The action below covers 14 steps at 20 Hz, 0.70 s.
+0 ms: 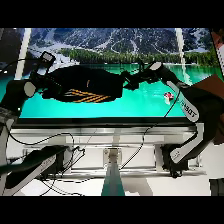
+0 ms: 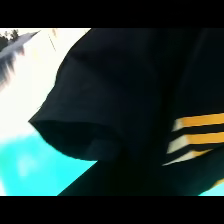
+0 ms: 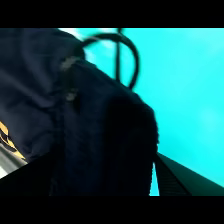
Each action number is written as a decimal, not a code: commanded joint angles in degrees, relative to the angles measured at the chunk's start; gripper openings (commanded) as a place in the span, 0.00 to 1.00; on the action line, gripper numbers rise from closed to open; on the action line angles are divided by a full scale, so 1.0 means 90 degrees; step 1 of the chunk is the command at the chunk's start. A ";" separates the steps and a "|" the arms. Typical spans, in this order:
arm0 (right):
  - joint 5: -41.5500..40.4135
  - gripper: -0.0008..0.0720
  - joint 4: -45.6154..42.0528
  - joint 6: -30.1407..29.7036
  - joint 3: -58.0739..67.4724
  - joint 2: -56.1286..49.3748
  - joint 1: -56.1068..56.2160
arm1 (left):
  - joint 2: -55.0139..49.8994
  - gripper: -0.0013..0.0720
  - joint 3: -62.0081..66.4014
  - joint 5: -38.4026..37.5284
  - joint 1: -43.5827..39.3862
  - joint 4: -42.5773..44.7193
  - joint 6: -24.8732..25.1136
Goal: Fold the clothes and pants, and hang the long-sleeved shirts on hangers.
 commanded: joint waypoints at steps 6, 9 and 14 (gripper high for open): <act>0.0369 0.91 -0.0063 -0.0369 0.0763 -0.0058 0.0578 | -0.0005 0.02 -0.0002 0.0002 0.0002 -0.0049 -0.0002; 0.0160 0.91 -0.0610 0.0080 0.0763 -0.0163 0.0913 | -0.0005 0.02 -0.0002 0.0000 0.0002 -0.0049 -0.0002; -0.0811 0.76 -0.0624 0.0279 0.0763 -0.0274 0.1370 | -0.0005 0.02 -0.0002 0.0000 0.0002 -0.0049 -0.0002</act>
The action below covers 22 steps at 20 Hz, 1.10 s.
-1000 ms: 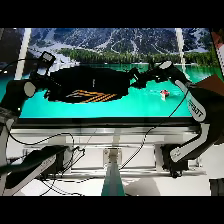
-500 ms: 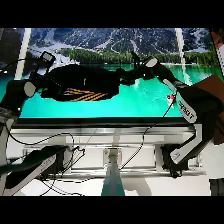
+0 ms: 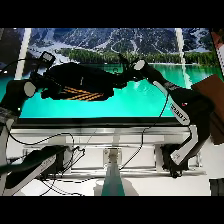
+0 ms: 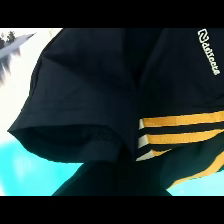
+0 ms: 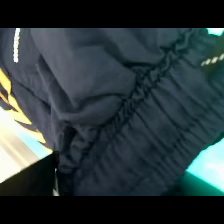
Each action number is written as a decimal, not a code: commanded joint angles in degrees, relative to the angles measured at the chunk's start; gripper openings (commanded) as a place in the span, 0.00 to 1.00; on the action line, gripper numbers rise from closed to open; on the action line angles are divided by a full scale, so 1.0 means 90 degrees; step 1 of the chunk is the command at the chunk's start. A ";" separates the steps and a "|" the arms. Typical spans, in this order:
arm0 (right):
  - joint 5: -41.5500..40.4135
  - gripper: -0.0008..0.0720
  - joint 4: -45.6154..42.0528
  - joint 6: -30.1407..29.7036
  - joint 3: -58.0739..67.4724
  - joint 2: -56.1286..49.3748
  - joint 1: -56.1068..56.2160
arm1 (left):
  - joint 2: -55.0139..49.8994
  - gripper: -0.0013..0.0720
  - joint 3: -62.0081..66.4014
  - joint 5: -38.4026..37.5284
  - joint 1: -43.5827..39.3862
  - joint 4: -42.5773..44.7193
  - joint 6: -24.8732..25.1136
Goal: Fold the clothes and pants, and hang the long-sleeved shirts on hangers.
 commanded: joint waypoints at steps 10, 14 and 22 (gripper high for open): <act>-0.0624 0.05 -0.1751 0.0126 0.0012 0.1117 -0.0894 | 0.0010 0.34 -0.0002 0.0221 0.0495 0.0027 -0.1275; 0.0204 0.05 -0.2958 0.0131 0.0012 0.2188 -0.2096 | 0.0012 0.96 -0.0002 0.0279 0.0964 0.0027 -0.2754; 0.2147 0.05 -0.4879 0.1341 0.0012 0.4238 -0.5085 | 0.0012 0.96 -0.0002 0.0277 0.0967 -0.0007 -0.2771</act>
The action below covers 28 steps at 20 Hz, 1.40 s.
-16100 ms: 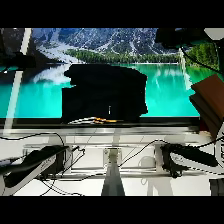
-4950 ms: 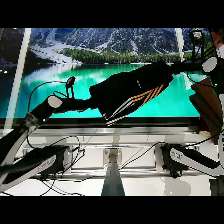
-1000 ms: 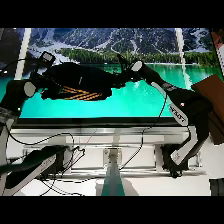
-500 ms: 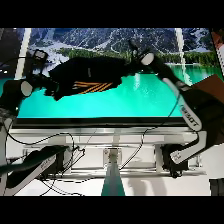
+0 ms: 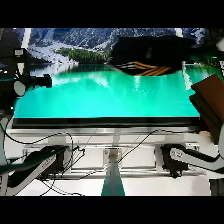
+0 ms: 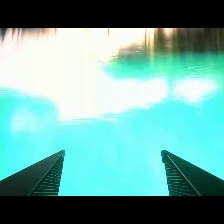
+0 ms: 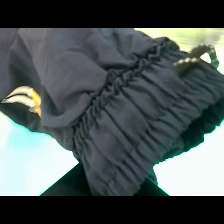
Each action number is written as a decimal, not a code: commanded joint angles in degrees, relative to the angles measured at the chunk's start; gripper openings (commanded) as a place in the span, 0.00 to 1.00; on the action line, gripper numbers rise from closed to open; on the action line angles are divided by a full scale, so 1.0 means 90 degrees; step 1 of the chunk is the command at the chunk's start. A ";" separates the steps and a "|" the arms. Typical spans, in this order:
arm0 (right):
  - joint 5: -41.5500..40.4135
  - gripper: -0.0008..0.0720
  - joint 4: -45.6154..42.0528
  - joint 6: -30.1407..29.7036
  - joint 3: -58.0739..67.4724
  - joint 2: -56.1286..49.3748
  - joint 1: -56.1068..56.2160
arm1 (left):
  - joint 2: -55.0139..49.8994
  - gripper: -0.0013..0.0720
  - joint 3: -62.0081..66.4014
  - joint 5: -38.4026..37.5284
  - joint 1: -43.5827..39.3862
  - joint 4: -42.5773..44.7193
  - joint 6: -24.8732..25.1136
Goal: Fold the clothes and pants, and hang the long-sleeved shirts on hangers.
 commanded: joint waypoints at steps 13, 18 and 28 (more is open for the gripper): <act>0.2506 0.05 -0.2042 0.2446 0.0007 0.2854 -0.6003 | 0.0000 0.95 -0.0002 -0.0010 0.0022 -0.0185 -0.0109; 0.2346 0.70 -0.2028 0.2438 0.0007 0.2839 -0.6606 | 0.0000 0.95 -0.0002 -0.0010 0.0022 -0.0187 -0.0109; 0.2038 0.26 -0.0612 0.0967 0.0005 0.2548 -0.4845 | 0.0000 0.95 -0.0005 -0.0012 0.0022 -0.0185 -0.0107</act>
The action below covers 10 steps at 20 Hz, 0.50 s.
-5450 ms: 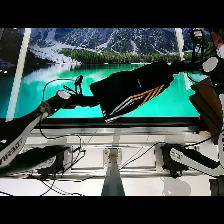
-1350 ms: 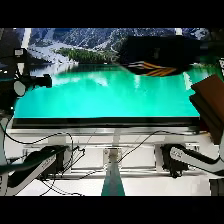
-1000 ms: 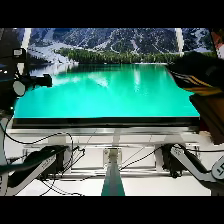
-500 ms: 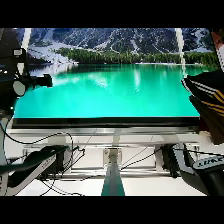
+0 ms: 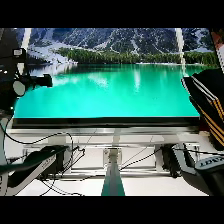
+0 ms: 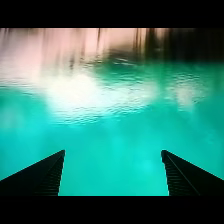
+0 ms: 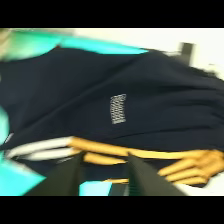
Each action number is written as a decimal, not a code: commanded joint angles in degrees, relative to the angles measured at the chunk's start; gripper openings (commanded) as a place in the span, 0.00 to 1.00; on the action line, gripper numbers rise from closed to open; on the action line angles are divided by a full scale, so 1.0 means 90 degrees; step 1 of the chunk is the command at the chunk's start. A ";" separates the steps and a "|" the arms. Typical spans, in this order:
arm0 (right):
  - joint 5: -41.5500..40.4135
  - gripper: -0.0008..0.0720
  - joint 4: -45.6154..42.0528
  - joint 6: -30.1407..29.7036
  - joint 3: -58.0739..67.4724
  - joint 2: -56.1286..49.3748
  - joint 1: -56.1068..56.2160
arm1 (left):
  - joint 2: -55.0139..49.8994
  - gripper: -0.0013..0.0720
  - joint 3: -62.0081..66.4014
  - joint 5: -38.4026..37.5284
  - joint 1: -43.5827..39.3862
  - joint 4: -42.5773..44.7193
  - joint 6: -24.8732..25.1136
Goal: Fold the clothes and pants, and hang the long-sleeved shirts on hangers.
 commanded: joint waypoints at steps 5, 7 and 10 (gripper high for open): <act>-0.0372 0.05 0.0284 -0.0976 -0.0010 -0.0362 0.4005 | 0.0000 0.95 -0.0005 0.0000 0.0007 0.0002 0.0000; -0.0515 0.05 0.0240 -0.1316 -0.0019 -0.0464 0.5297 | 0.0000 0.95 -0.0005 0.0000 0.0007 0.0002 0.0002; -0.0896 0.05 -0.0287 -0.1457 -0.0019 -0.0505 0.7079 | 0.0000 0.95 -0.0005 0.0000 0.0007 0.0002 0.0002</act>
